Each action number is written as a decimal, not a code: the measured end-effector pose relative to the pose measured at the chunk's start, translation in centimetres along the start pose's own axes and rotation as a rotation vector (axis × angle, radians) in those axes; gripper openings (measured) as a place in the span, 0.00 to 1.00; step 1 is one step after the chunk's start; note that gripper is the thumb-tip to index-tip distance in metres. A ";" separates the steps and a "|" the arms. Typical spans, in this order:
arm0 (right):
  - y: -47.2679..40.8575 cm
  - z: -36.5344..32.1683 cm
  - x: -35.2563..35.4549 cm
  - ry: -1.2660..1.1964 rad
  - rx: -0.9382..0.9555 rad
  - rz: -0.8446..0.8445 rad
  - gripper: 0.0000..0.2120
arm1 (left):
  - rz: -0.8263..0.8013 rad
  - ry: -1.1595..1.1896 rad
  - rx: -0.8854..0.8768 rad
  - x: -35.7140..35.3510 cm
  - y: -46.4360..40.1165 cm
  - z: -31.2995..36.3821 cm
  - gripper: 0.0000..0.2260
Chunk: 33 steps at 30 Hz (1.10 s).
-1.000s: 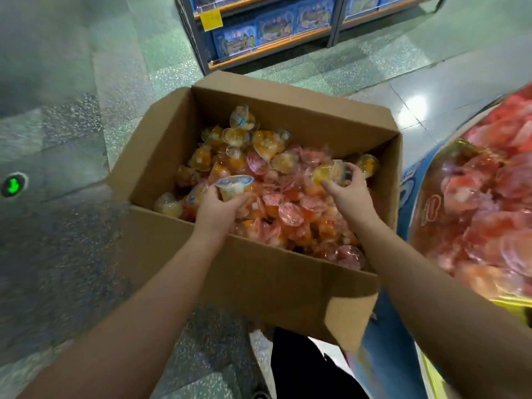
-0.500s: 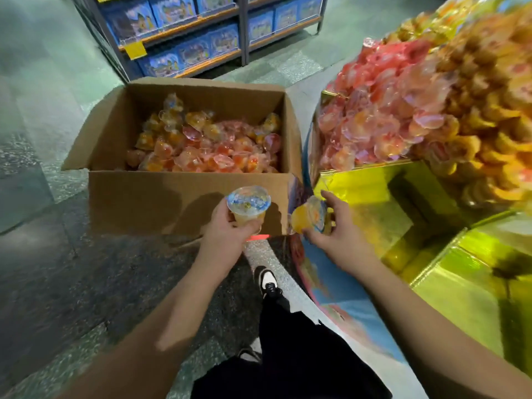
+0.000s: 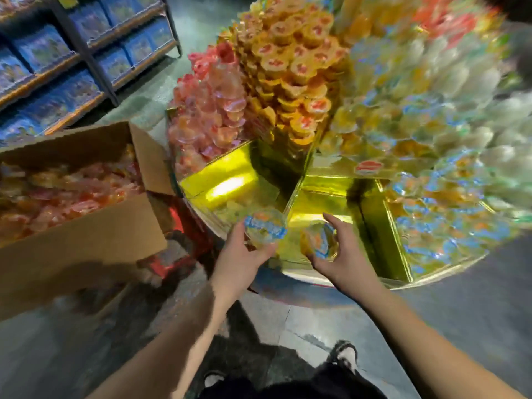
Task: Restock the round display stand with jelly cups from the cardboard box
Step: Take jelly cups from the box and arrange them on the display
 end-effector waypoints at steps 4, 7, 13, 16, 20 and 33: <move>3.1 7.7 8.4 0.011 -0.088 0.085 0.37 | -0.054 -0.045 0.047 -11.1 -1.3 1.4 0.32; 5.3 13.8 14.2 0.028 -0.163 0.139 0.38 | -0.113 -0.014 0.088 -19.7 -2.1 2.0 0.28; 7.5 23.5 23.1 0.054 -0.297 0.239 0.40 | -0.215 -0.015 0.126 -32.9 -3.9 3.8 0.23; 6.8 27.2 25.7 0.080 -0.341 0.284 0.39 | -0.191 -0.039 0.092 -36.9 -5.6 5.1 0.23; 4.5 31.0 27.1 0.108 -0.394 0.311 0.40 | -0.131 -0.056 0.057 -40.3 -8.1 6.5 0.24; -1.6 36.5 25.7 0.158 -0.458 0.335 0.41 | -0.019 -0.167 0.070 -45.0 -14.7 6.3 0.26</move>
Point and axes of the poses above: each hand's wrist, its own y-axis away from the middle knuckle, its own x-axis out of the back of the hand, z = x × y, the point moved 10 cm from there along -y, towards the middle knuckle, and after that the axes turned 11 degrees about x, right-handed, at the moved point
